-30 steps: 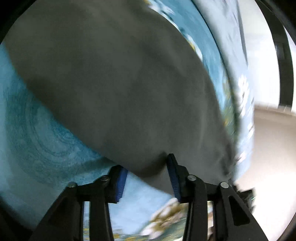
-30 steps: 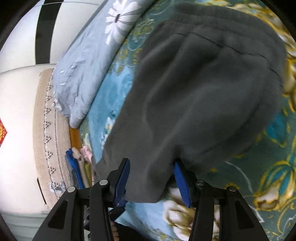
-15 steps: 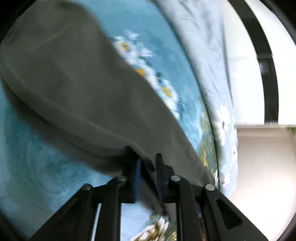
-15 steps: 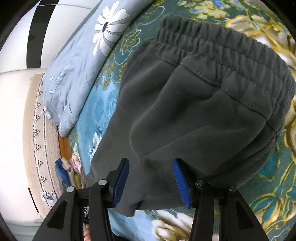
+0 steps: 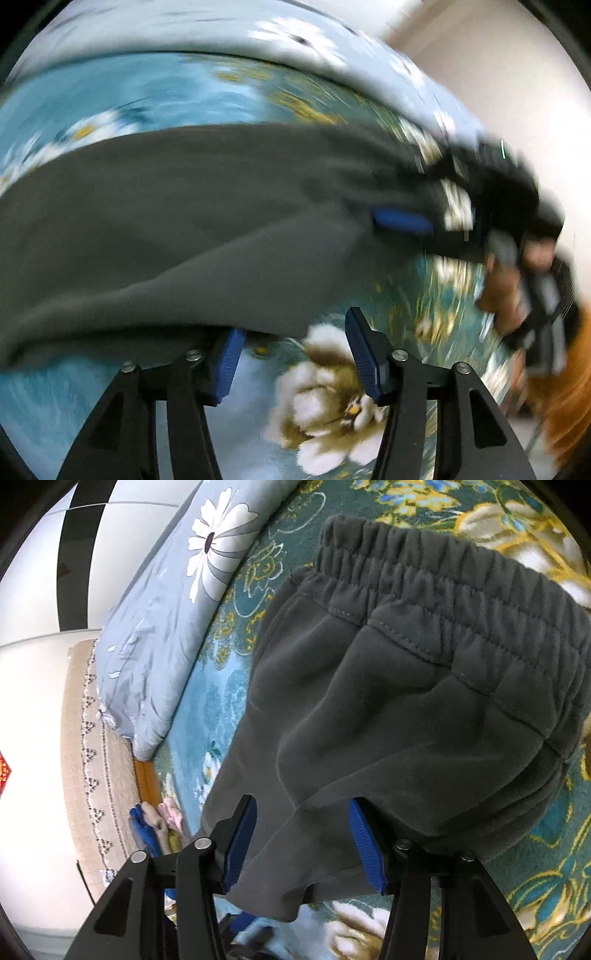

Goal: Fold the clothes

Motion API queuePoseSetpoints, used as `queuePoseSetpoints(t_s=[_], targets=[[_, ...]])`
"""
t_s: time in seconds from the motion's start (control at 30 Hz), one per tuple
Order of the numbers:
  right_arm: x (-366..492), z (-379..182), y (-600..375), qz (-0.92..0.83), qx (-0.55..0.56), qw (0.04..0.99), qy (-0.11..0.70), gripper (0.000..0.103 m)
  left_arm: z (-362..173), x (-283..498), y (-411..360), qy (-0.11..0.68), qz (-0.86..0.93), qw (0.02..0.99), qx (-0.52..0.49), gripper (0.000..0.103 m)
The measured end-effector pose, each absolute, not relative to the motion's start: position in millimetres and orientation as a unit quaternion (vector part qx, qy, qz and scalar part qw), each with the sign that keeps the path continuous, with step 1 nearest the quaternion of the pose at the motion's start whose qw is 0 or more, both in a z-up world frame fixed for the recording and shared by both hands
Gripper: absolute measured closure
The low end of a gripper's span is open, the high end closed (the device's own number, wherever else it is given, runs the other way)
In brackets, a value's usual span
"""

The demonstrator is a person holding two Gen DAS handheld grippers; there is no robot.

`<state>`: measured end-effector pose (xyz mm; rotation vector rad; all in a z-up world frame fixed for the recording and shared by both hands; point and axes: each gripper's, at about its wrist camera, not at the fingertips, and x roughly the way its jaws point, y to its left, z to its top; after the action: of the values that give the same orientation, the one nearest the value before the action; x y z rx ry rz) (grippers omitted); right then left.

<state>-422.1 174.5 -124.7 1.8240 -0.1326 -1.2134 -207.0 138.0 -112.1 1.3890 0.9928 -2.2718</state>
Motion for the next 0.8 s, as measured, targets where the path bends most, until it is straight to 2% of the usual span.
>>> queuePoseSetpoints(t_s=[0.1,0.23,0.27,0.33,0.4,0.53,0.63,0.8], targets=[[-428.2,-112.2,177.4,-0.485,0.734,0.472,-0.055,0.047,-116.3,-209.9,159.2,0.297,-0.788,0.163,0.515,0.047],[-441.0,-88.5,179.1,-0.510,0.706,0.491,-0.028,0.047,-125.3,-213.0,151.9,0.308,-0.778,0.179,0.517,0.050],[-445.3,-83.9,179.6,-0.519,0.698,0.494,-0.018,0.047,-126.1,-212.1,149.4,0.315,-0.777,0.180,0.515,0.054],[-451.0,-78.1,178.4,-0.534,0.684,0.497,0.000,0.047,-127.7,-210.2,144.3,0.330,-0.774,0.181,0.509,0.080],[-456.9,-78.0,175.9,-0.542,0.678,0.496,0.010,0.047,-129.0,-202.9,138.7,0.368,-0.774,0.154,0.492,0.086],[-471.8,-90.0,174.2,-0.545,0.686,0.482,0.013,0.047,-121.2,-185.9,141.7,0.405,-0.781,0.087,0.467,0.088],[-484.5,-105.1,180.5,-0.535,0.701,0.472,0.007,0.047,-130.7,-183.3,150.7,0.407,-0.768,0.050,0.493,0.089],[-478.8,-110.9,179.6,-0.537,0.697,0.473,0.041,0.047,-149.7,-187.6,166.4,0.418,-0.733,0.033,0.536,0.089]])
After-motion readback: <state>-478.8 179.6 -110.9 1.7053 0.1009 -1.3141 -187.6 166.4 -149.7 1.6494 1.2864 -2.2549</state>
